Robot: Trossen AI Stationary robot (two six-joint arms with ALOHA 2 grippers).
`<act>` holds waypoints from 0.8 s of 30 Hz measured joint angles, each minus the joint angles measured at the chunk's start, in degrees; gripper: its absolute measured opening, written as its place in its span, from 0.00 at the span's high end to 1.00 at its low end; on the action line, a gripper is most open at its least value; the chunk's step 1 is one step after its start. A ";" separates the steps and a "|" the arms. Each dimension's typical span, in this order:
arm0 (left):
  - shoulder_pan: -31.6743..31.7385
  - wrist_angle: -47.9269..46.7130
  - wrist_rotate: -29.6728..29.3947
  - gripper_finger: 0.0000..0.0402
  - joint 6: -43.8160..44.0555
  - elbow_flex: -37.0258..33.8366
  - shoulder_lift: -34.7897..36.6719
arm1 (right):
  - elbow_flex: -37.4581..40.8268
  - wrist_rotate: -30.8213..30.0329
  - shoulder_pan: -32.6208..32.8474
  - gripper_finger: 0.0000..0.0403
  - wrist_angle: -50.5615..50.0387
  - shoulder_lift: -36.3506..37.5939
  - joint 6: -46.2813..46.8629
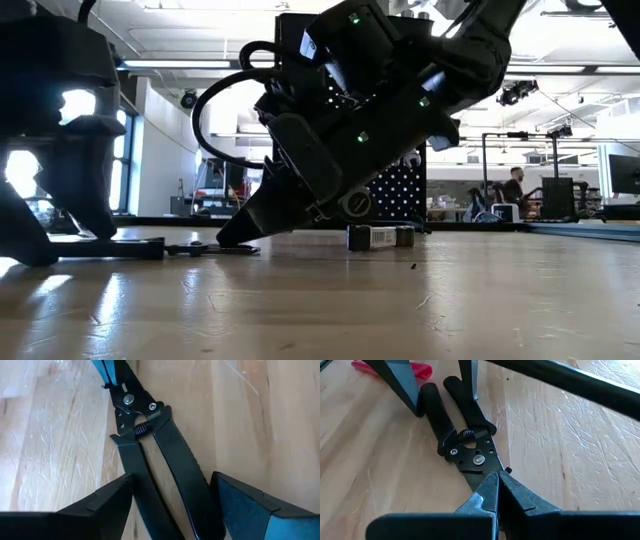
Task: Hang tools onto peg board
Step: Hang the black wire stripper on the peg board
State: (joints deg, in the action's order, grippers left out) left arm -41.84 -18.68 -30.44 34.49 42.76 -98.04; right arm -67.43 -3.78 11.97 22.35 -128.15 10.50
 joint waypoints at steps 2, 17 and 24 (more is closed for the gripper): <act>0.51 -0.25 1.13 0.35 1.75 0.00 0.00 | 0.06 -0.01 0.02 1.00 0.45 -0.05 -0.02; 2.07 -3.13 4.25 0.40 7.47 0.76 0.05 | 0.21 0.85 0.37 1.00 2.67 -0.22 -0.40; 2.47 -5.25 4.15 0.19 9.58 1.38 -0.04 | 0.04 1.37 0.42 1.00 3.43 -0.29 -1.06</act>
State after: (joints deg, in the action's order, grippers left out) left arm -39.37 -23.93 -26.29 44.07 44.14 -98.08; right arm -67.40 -2.42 12.38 25.78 -128.44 9.43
